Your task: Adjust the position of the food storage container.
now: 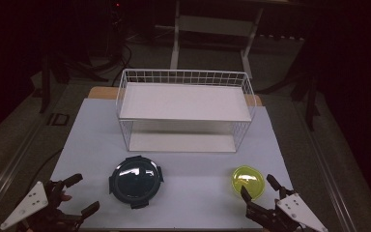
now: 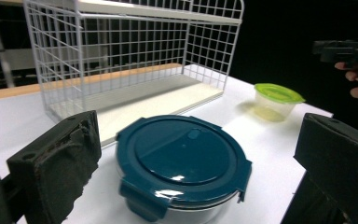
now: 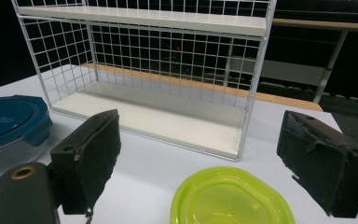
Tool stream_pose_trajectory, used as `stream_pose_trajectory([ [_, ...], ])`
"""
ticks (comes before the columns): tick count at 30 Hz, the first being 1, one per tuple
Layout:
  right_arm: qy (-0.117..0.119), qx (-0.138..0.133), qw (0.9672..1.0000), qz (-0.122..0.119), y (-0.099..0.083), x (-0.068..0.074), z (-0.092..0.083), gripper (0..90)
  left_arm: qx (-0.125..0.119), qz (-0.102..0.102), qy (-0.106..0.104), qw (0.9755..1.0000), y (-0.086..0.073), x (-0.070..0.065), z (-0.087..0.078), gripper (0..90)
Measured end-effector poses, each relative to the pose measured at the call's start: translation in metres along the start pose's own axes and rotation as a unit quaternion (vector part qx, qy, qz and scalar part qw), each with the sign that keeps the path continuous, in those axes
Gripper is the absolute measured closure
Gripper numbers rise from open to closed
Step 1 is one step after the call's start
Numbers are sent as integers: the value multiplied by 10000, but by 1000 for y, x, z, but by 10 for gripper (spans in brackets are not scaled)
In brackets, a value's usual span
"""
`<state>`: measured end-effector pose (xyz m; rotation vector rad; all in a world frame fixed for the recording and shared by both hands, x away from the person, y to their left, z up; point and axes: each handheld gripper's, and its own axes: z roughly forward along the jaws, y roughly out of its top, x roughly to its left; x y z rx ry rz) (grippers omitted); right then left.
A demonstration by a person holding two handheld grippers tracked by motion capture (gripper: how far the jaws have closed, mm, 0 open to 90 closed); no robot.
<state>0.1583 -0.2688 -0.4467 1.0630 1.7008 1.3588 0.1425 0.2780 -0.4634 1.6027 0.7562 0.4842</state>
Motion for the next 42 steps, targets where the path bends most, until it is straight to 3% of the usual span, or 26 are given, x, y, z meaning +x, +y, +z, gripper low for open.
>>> stream_pose_trajectory([
  [5,6,5,10000,-6,0,1,0,132,34,-25,-57,10000,6,6,-2,0],
  [6,4,5,10000,6,0,0,1,131,106,-87,-163,9998,10,13,0,0],
  [8,4,12,10000,18,0,0,1,132,188,-68,-112,9997,11,16,1,0],
  [11,10,27,10000,42,-1,0,1,132,471,-33,-254,9986,12,28,5,14],
  [14,11,25,10000,50,-1,-1,1,131,594,-18,-212,9980,8,37,7,62],
  [18,22,30,10000,54,-1,-1,2,132,734,-9,-236,9970,3,43,10,161],
  [23,41,24,10000,60,-1,-1,2,132,989,-66,-426,9942,-8,52,18,373],
  [29,70,41,10000,38,-1,-1,2,132,1470,-56,-416,9882,-20,57,30,607],
  [30,70,41,10000,38,-1,-1,2,132,1470,-56,-416,9882,-20,57,30,636],
  [33,97,47,9999,66,-1,-2,3,132,1852,-84,-312,9822,-29,60,39,731],
  [34,97,52,9999,71,-2,-1,3,132,1852,-84,-312,9822,-29,60,39,765],
  [35,99,52,9999,68,-2,-1,3,132,2018,21,-259,9791,-33,59,44,795],
  [36,106,52,9999,67,-2,-2,3,132,2076,77,-308,9777,-34,58,46,832],
  [39,104,57,9999,75,-2,-2,3,132,2202,214,-299,9748,-37,55,51,876],
  [42,106,62,9999,83,-2,-2,3,132,2243,242,-309,9737,-38,54,54,877],
])
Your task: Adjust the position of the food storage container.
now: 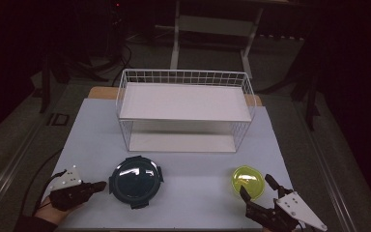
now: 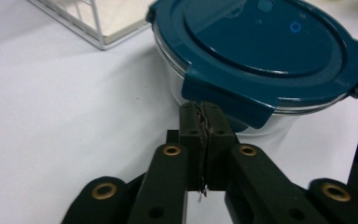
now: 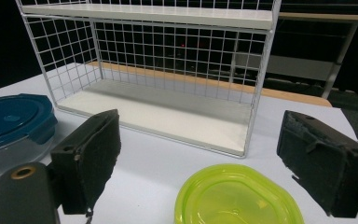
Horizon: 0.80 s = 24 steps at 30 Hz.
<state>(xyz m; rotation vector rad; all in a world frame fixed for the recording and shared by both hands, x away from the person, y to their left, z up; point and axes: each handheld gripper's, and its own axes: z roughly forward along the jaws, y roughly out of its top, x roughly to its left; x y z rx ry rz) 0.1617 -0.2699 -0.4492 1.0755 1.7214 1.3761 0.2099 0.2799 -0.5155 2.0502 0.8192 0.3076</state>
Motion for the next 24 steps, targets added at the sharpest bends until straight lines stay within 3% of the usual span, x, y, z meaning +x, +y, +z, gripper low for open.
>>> stream_pose_trajectory([
  [4,13,2,10000,0,0,0,0,132,56,48,26,10000,2,-1,4,884],
  [12,53,17,10000,-3,0,0,1,133,3,-57,-17,10000,7,1,5,889],
  [24,88,31,10000,7,-1,0,1,133,100,8,-45,9999,24,1,24,889],
])
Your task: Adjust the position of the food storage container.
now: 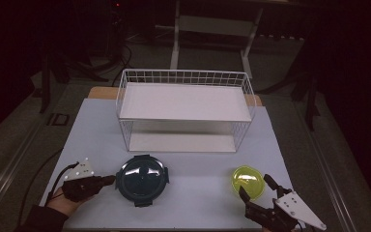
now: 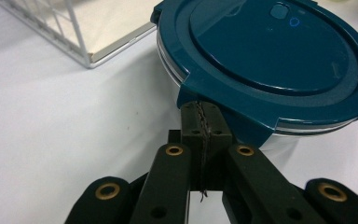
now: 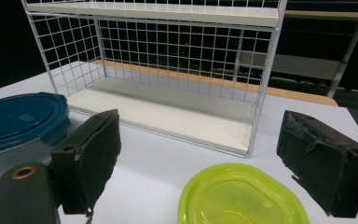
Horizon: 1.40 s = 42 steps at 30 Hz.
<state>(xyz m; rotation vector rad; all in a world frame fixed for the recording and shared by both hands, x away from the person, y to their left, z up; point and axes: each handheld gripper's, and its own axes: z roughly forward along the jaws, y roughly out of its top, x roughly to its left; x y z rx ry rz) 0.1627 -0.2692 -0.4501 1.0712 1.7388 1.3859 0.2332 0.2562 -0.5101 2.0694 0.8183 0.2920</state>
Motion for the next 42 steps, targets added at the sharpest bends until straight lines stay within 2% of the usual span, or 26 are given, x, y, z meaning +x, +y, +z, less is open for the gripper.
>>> stream_pose_trajectory([
  [6,11,-8,10000,-13,0,0,0,134,-10,0,-49,10000,7,-1,10,889],
  [11,18,6,10000,15,0,0,0,134,93,67,-64,9999,8,-2,10,888],
  [16,29,3,10000,-8,0,0,0,134,79,-9,-83,9999,4,-2,11,889],
  [22,56,26,10000,-35,-1,2,2,133,95,-53,-97,9999,9,-4,16,889],
  [33,74,41,10000,-13,-1,2,2,134,133,22,-264,9996,27,-14,40,889],
  [42,101,54,9999,-18,-1,2,3,134,101,131,-433,9989,38,-27,53,890],
])
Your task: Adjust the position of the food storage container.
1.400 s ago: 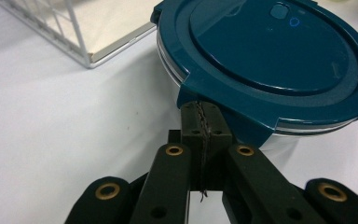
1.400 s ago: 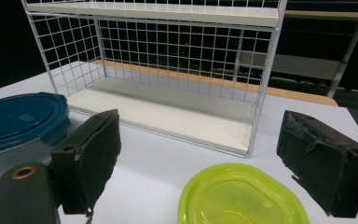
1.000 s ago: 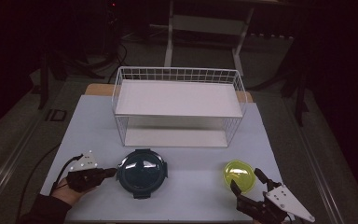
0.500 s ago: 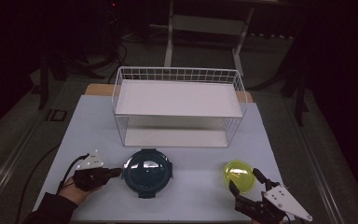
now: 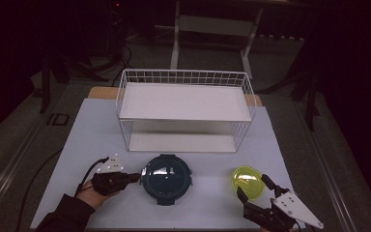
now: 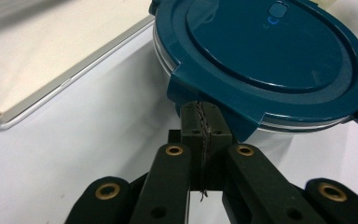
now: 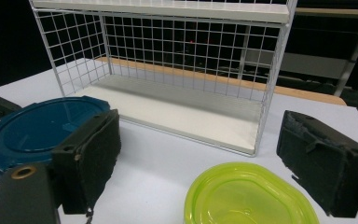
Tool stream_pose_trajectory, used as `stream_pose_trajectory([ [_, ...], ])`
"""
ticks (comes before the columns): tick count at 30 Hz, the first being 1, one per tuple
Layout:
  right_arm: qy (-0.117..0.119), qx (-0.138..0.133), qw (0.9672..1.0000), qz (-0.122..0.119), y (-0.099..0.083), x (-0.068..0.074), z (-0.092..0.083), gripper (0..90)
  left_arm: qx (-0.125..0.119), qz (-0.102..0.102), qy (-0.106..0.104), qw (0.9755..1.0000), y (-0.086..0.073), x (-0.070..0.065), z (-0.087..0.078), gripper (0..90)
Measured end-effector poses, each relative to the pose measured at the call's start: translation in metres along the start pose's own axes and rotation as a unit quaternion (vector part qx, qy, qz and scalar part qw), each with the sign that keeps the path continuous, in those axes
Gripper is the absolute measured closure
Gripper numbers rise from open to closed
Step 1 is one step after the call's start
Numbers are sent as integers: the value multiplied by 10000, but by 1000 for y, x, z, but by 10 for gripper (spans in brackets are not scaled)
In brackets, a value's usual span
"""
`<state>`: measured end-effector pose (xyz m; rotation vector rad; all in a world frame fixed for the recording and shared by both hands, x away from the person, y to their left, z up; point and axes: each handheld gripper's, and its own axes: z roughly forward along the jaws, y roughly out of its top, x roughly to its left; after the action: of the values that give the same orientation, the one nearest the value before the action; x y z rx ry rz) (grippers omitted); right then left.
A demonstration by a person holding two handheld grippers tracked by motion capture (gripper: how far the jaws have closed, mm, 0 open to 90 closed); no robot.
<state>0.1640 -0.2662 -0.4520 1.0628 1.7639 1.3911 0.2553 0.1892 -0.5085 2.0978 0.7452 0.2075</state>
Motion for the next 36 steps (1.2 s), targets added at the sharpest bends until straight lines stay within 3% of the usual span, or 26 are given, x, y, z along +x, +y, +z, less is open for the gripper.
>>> stream_pose_trajectory([
  [6,15,4,10000,-6,0,0,0,134,-3,12,-96,10000,5,-4,7,890],
  [11,28,13,10000,-24,-1,0,1,133,26,69,-46,10000,10,-7,13,890],
  [36,145,11,9999,-61,0,4,1,133,9,147,-184,9997,25,-16,36,890],
])
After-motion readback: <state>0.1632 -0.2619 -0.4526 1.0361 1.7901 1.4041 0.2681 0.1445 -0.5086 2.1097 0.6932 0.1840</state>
